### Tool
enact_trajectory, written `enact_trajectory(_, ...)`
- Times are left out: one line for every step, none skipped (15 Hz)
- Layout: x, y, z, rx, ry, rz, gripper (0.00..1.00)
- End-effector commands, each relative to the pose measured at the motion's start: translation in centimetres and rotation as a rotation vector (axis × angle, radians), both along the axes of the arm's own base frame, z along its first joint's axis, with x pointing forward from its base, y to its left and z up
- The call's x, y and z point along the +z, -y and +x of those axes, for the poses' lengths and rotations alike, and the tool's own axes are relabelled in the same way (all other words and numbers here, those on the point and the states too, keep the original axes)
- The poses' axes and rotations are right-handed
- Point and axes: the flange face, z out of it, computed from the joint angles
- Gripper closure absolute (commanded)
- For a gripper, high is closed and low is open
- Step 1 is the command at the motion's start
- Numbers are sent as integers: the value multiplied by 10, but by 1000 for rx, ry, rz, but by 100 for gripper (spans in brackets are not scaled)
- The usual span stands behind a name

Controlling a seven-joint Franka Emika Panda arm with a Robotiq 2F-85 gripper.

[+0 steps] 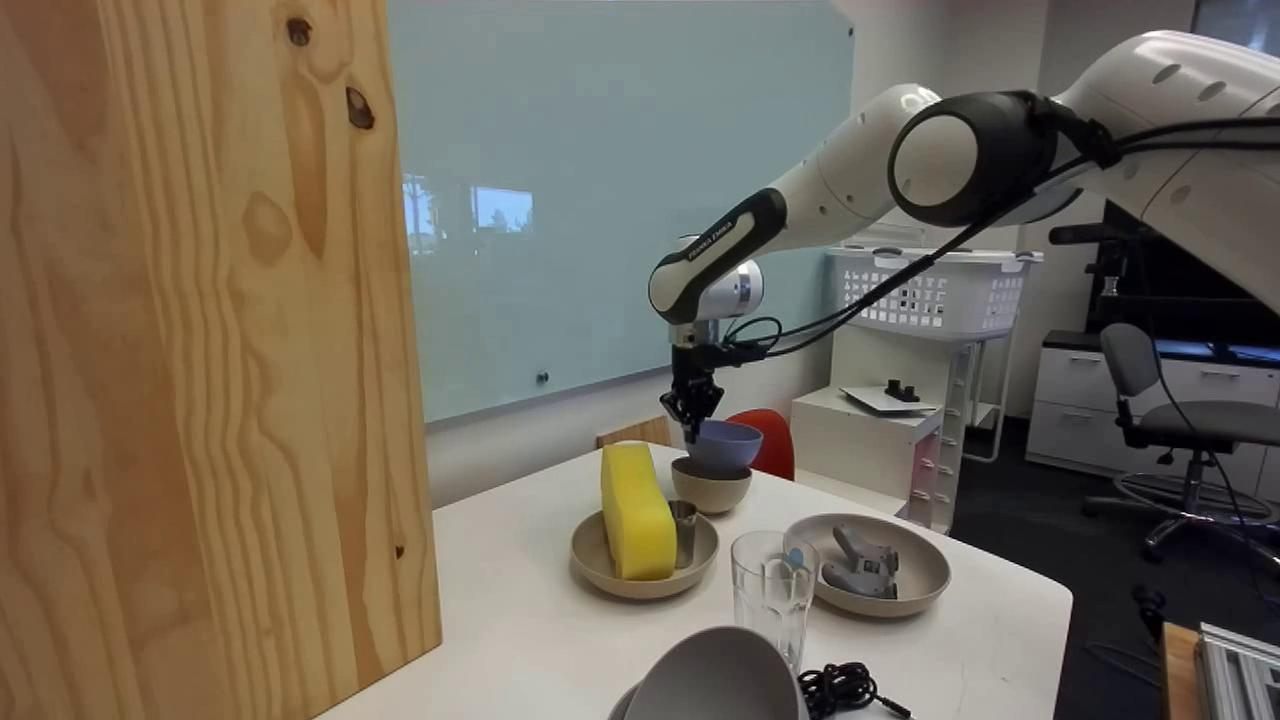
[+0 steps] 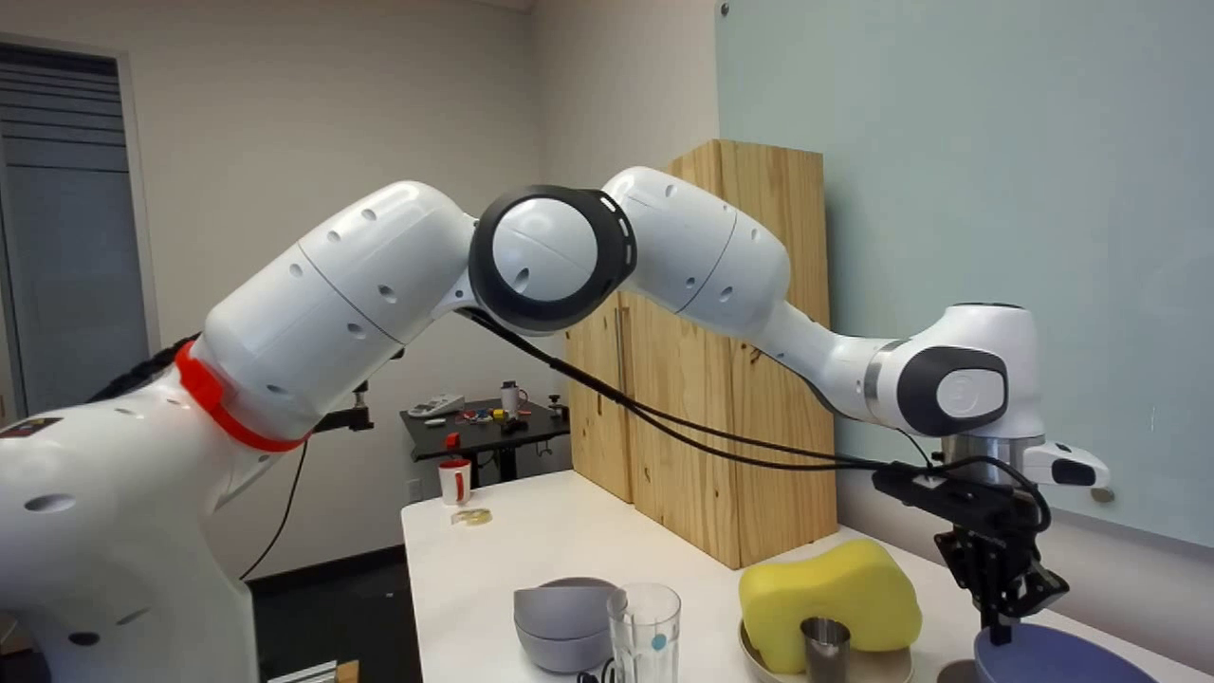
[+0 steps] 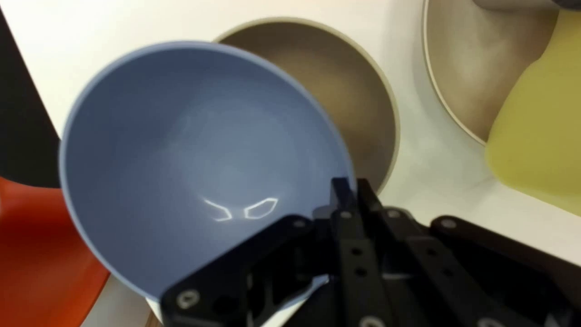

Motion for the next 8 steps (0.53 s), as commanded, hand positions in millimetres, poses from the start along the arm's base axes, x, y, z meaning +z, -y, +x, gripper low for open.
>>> enact_trajectory(-20,4,7,5,8,12,99)
enact_trajectory(-23,1,10,11,9,17,99)
enact_trajectory(-26,-3,12,21,7,17,99)
enact_trajectory(-27,-6,14,25,6,20,99)
enact_trajectory(-28,-9,17,31,8,22,99)
enact_trajectory(-30,-13,20,36,10,26,99)
enact_trajectory(-31,-17,23,42,12,29,99)
enact_trajectory(-32,-20,25,44,9,34,99)
